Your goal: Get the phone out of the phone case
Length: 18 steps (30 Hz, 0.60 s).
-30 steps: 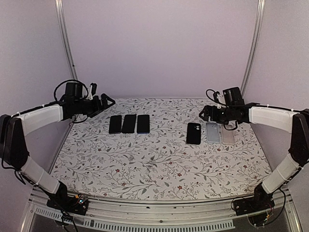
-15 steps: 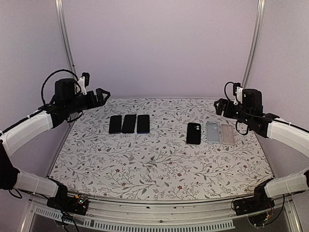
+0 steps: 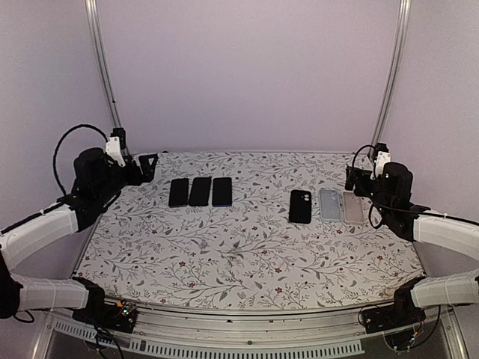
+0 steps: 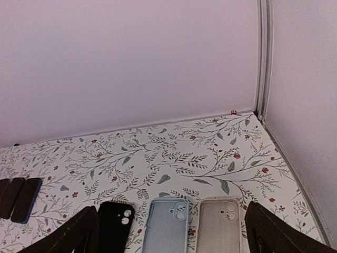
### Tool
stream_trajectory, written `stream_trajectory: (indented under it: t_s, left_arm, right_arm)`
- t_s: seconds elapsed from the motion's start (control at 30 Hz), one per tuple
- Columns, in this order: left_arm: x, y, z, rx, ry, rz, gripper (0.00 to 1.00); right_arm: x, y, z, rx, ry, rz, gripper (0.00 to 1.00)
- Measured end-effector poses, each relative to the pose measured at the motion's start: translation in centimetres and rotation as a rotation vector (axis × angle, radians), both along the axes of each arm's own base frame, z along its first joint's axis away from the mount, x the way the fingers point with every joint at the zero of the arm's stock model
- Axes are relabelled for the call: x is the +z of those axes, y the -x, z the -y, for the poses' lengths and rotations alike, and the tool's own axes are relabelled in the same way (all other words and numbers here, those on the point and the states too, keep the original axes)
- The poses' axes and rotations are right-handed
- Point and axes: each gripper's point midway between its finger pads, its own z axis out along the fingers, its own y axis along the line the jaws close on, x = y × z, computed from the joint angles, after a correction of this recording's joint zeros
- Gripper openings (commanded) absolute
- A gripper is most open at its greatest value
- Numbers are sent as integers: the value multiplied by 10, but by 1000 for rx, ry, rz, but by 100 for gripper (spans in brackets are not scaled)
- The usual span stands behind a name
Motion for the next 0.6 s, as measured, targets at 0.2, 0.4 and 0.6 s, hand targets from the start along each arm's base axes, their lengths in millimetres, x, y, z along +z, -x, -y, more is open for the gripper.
stream_trajectory:
  t_s: [0.2, 0.4, 0.6]
  left_arm:
    - [-46, 13, -11, 24, -99, 54, 99]
    - [-47, 7, -13, 34, -186, 101, 99]
    - [-55, -2, -24, 95, -229, 94, 99]
  right_arm:
    - [-27, -4, 31, -96, 106, 3, 99]
    - [-53, 2, 94, -257, 123, 13, 99]
    - [-73, 11, 110, -278, 138, 46, 99]
